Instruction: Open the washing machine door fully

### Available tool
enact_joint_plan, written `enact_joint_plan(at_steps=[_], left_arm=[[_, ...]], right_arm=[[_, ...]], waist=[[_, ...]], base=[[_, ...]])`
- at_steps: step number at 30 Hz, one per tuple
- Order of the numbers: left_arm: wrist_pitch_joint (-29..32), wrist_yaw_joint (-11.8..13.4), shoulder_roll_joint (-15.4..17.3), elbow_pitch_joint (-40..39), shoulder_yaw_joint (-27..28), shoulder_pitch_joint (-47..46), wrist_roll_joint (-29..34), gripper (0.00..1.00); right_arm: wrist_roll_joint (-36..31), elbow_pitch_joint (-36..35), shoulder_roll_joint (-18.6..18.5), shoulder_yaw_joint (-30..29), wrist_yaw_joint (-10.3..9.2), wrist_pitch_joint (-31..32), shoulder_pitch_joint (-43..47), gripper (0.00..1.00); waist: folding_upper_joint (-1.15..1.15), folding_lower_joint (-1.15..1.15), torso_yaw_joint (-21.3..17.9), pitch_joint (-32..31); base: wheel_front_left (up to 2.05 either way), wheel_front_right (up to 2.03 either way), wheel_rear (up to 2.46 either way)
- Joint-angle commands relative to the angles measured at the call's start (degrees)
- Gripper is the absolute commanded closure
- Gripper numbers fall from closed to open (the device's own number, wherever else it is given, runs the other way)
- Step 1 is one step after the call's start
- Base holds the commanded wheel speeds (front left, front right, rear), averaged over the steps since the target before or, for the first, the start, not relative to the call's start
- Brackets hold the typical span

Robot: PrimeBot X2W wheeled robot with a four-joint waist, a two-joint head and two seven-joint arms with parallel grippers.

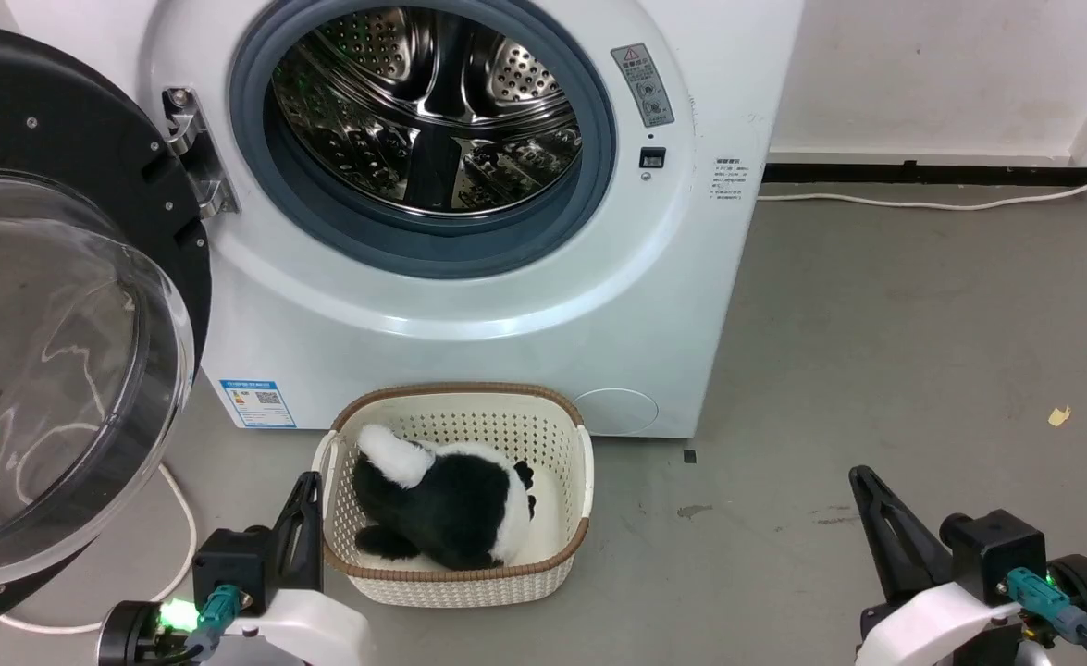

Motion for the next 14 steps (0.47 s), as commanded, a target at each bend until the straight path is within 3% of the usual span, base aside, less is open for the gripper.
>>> enact_joint_plan(at_steps=[1, 14], left_arm=[[0.2, -0.2, -0.1, -0.3, 0.4, -1.0, 0.7, 1.00], [0.4, -0.3, -0.1, -0.4, 0.6, -1.0, 0.9, 1.00]], right_arm=[[0.2, -0.2, 0.2, 0.0, -0.05, 0.3, -0.7, 1.00], [0.2, -0.3, 0.2, 0.1, -0.05, 0.5, -0.7, 1.00]], waist=[[0.00, 0.00, 0.0, 0.0], [0.00, 0.00, 0.0, 0.0]], base=[[0.00, 0.00, 0.00], [0.00, 0.00, 0.00]])
